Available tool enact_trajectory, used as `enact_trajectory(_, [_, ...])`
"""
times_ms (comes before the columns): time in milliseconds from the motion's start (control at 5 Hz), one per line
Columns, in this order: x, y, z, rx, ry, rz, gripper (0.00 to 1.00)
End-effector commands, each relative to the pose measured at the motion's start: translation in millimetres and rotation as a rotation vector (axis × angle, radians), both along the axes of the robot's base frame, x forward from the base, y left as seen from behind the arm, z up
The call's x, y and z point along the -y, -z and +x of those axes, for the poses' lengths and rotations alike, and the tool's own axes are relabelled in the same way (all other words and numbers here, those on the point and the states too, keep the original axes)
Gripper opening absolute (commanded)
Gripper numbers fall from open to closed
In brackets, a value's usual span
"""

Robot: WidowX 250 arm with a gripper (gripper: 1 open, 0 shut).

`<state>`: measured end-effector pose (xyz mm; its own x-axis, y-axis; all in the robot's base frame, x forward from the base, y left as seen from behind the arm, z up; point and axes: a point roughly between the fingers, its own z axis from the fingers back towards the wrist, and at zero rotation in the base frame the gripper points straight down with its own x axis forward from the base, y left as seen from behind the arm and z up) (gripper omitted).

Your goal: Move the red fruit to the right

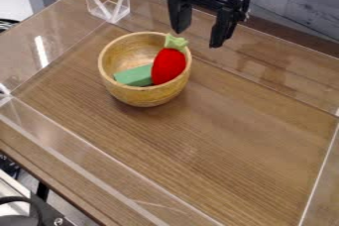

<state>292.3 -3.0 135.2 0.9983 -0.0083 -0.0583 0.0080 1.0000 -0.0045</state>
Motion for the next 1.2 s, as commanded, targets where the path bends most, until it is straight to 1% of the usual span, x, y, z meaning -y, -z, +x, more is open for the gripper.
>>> enact_trajectory(0, [-6, 19.1, -5.1, -0.008, -0.006, -0.003, 1.0])
enact_trajectory(200, [-20, 31.4, -2.9, 0.008, -0.015, -0.005, 1.0])
enact_trajectory(400, [-34, 25.2, -4.0, 0.02, 0.016, -0.014, 1.0])
enact_trajectory(600, [-45, 17.9, -5.7, 0.034, 0.04, -0.024, 0.0])
enact_trajectory(800, [-52, 10.7, -13.7, 0.05, 0.019, -0.044, 0.0])
enact_trajectory(1000, [-63, 14.0, -20.7, 0.059, -0.006, -0.05, 0.0])
